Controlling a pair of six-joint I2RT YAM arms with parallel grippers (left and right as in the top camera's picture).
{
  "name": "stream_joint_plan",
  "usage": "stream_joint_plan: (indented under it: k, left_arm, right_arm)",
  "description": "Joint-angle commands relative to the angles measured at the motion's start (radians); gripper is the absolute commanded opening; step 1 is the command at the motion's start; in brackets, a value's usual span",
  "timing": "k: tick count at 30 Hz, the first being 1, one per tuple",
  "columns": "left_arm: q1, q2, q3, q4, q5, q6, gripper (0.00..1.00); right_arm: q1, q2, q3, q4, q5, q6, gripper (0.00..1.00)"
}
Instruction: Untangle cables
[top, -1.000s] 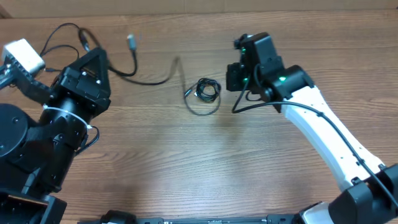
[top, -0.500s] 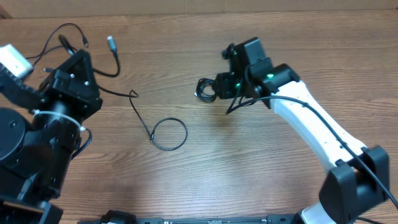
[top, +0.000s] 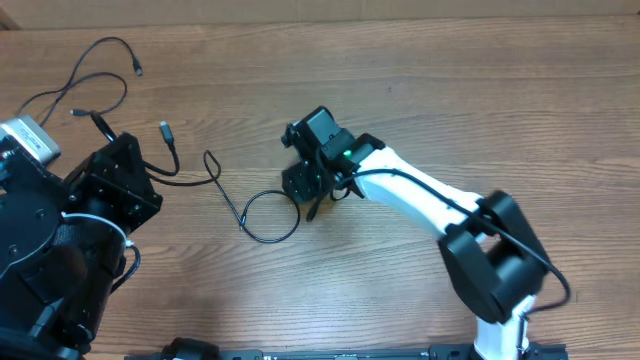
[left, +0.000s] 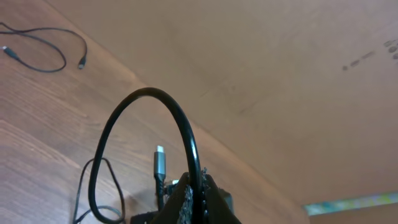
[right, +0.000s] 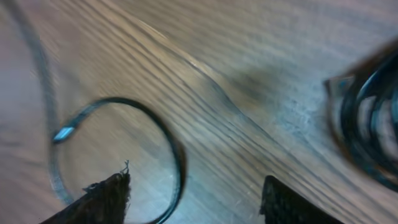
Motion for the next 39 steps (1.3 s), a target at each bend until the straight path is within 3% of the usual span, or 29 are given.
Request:
stream_joint_plan:
  k: [1, 10, 16, 24, 26, 29, 30, 31, 39]
  left_arm:
    - [0.006, -0.003, 0.019, -0.017, -0.018, 0.024, 0.04]
    - [0.006, -0.002, 0.019, -0.018, -0.018, 0.028, 0.04]
    - [0.006, -0.002, 0.019, -0.021, -0.018, 0.028, 0.04]
    - [0.006, -0.002, 0.019, -0.031, -0.022, 0.027, 0.04]
    - [0.006, -0.002, 0.019, -0.031, -0.022, 0.027, 0.04]
    - [0.006, -0.002, 0.019, -0.031, -0.022, 0.027, 0.04]
    - [0.006, -0.002, 0.019, -0.031, -0.022, 0.027, 0.04]
    - [0.006, -0.002, 0.019, -0.031, -0.022, 0.027, 0.04]
    - [0.006, -0.002, 0.019, -0.032, -0.021, 0.027, 0.04]
  right_arm:
    - [0.000, 0.071, -0.005, 0.004, -0.011, -0.053, 0.64]
    - [0.049, 0.089, -0.005, 0.031, 0.000, -0.068, 0.62]
    - [0.103, 0.103, -0.005, 0.053, 0.205, -0.086, 0.61]
    - [0.107, 0.164, -0.005, 0.071, 0.211, -0.101, 0.55]
    - [0.107, 0.172, -0.005, 0.071, 0.210, -0.101, 0.46]
    - [0.109, 0.174, -0.005, 0.071, 0.210, -0.101, 0.24]
    - [0.109, 0.174, -0.005, 0.070, 0.210, -0.100, 0.10]
    - [0.109, 0.174, -0.005, 0.069, 0.209, -0.085, 0.04]
    - [0.066, 0.128, 0.071, 0.003, 0.213, 0.155, 0.04]
